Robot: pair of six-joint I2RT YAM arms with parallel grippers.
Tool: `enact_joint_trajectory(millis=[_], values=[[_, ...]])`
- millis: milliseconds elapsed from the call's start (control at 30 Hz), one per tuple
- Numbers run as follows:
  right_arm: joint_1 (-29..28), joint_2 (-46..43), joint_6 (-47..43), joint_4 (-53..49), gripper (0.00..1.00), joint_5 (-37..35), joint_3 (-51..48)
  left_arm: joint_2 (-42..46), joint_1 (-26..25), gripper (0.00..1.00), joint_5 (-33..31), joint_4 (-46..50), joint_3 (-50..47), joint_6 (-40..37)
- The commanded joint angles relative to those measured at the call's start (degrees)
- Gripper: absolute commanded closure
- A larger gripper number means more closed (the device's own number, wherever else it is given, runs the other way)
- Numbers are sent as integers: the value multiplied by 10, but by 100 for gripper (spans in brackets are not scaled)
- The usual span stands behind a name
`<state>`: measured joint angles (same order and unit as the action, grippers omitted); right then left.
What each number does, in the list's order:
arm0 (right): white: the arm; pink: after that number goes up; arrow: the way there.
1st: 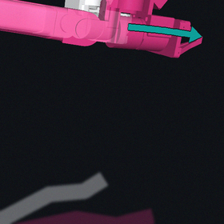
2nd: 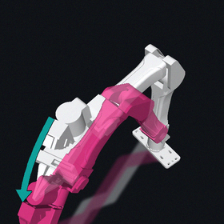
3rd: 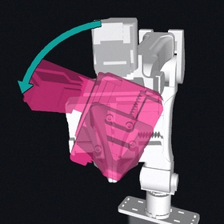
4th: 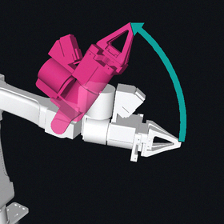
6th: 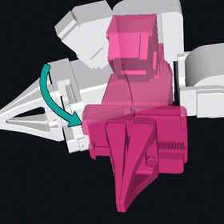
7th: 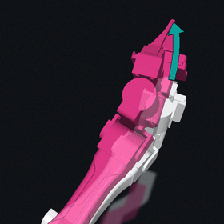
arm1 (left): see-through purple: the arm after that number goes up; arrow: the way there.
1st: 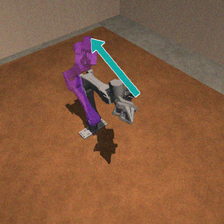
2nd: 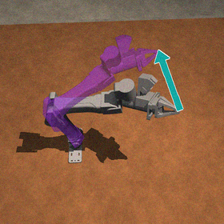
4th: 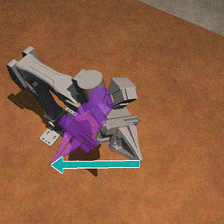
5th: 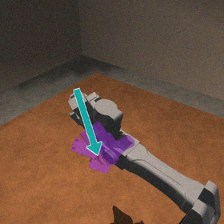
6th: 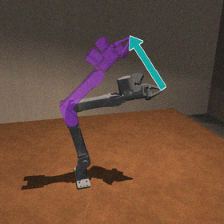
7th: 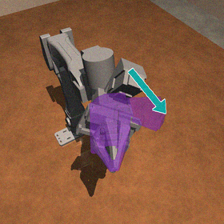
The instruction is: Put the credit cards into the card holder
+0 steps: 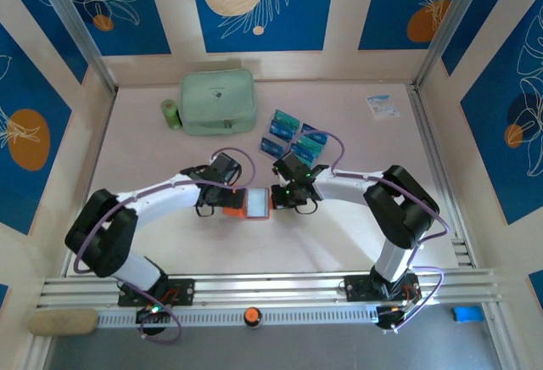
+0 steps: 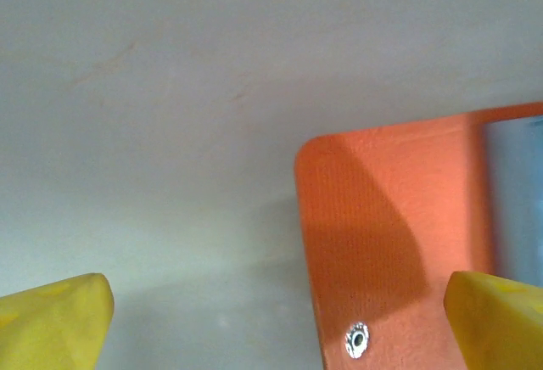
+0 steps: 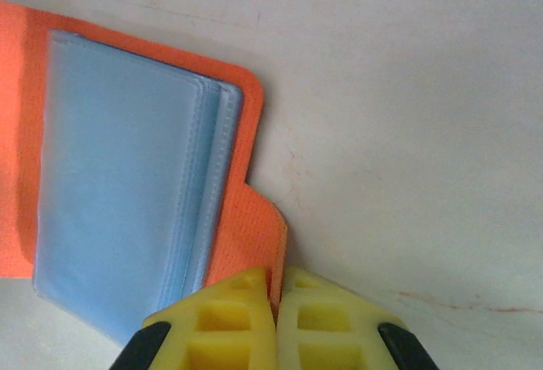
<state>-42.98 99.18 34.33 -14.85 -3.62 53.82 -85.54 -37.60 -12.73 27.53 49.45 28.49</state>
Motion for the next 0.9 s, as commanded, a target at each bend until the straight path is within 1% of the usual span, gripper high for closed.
enact_joint_trajectory(millis=[0, 133, 233, 333, 433, 533, 633, 700, 867], values=[[0, -17, 4, -11, 100, 18, 5, 39, 4, 0, 66, 1, 39, 18], [0, -18, 6, -10, 100, 19, 4, 58, 3, 0, 129, -22, 62, 45], [0, -17, 8, -5, 100, 20, 2, 63, 4, 0, 180, -61, 66, 81], [0, -16, 11, -3, 100, 20, 1, 57, 3, 0, 225, -112, 51, 127], [-1, -17, 12, -1, 100, 20, 0, 50, 3, 0, 256, -185, 9, 175], [-2, -18, 13, 1, 100, 20, -2, 41, 3, 0, 265, -228, -28, 199], [-2, -19, 14, 2, 100, 20, -4, 38, 4, 0, 260, -246, -59, 200], [-2, -18, 16, 3, 100, 20, -6, 37, 5, 0, 248, -245, -75, 188], [-1, -19, 21, 8, 100, 23, -13, 42, 5, 0, 194, -223, -100, 141]])
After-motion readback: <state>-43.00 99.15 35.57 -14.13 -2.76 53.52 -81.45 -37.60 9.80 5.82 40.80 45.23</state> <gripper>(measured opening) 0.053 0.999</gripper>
